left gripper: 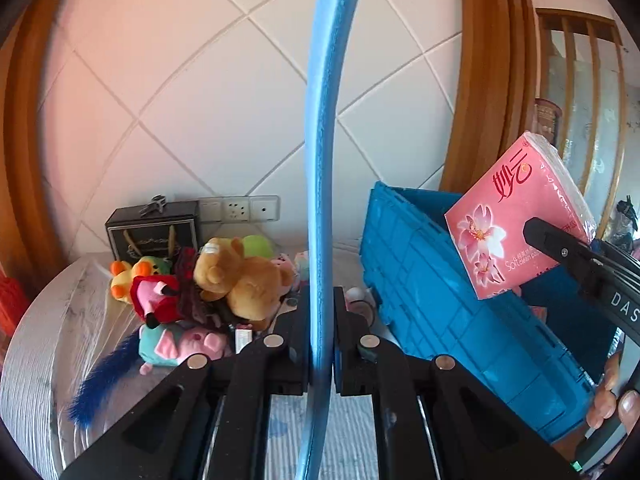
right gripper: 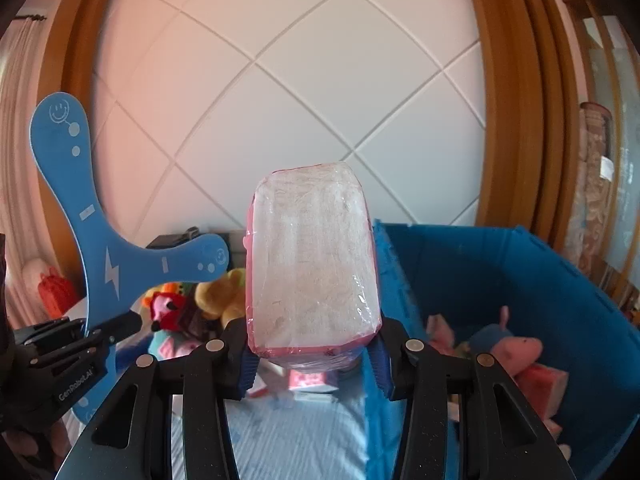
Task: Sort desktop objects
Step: 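Lift and carry the boomerang and tissue pack over the blue crate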
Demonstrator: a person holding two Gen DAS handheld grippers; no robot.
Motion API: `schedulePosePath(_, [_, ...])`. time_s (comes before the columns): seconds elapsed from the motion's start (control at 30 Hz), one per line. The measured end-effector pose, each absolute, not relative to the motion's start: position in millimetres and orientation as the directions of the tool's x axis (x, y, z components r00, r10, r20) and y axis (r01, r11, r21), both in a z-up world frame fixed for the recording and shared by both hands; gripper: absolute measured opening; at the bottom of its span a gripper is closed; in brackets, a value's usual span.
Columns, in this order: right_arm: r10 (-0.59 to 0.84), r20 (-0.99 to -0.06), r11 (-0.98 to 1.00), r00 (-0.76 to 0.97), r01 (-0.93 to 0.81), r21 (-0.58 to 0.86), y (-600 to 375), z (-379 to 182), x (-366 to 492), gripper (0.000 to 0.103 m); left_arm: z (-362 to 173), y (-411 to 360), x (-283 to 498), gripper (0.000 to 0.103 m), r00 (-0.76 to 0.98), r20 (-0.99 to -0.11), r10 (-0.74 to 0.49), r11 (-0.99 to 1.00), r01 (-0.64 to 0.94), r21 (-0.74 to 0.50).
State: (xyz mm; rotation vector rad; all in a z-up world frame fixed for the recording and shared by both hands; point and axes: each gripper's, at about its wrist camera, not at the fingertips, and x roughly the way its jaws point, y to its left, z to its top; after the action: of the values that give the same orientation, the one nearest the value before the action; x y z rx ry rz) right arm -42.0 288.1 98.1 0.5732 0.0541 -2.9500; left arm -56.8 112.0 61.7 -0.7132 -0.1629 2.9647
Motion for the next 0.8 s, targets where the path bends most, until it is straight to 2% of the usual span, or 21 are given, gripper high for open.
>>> schedulePosePath(0.27, [0.039, -0.308, -0.999, -0.951, -0.033, -0.026, 383.6, 129.4, -16.4, 0.045, 106.1, 208.2, -75.8, 0.008, -0.902, -0.379, 0.208, -0.977, -0.178, -0.114])
schedulePosePath(0.43, [0.132, -0.319, -0.991, -0.939, -0.127, -0.038, 445.3, 125.6, -26.8, 0.045, 128.7, 280.6, -89.3, 0.008, -0.886, -0.374, 0.273, -0.962, -0.245, -0.122])
schedulePosePath(0.67, [0.182, -0.378, -0.983, -0.908, -0.179, -0.042, 506.6, 102.7, -28.9, 0.045, 122.5, 372.7, -122.2, 0.008, -0.805, -0.486, 0.34, -0.94, -0.302, -0.158])
schedulePosePath(0.8, [0.186, -0.427, -0.981, -0.885, -0.187, -0.04, 538.3, 85.3, -40.2, 0.045, 105.0, 404.0, -136.0, 0.008, -0.728, -0.602, 0.329, -0.938, -0.324, -0.12])
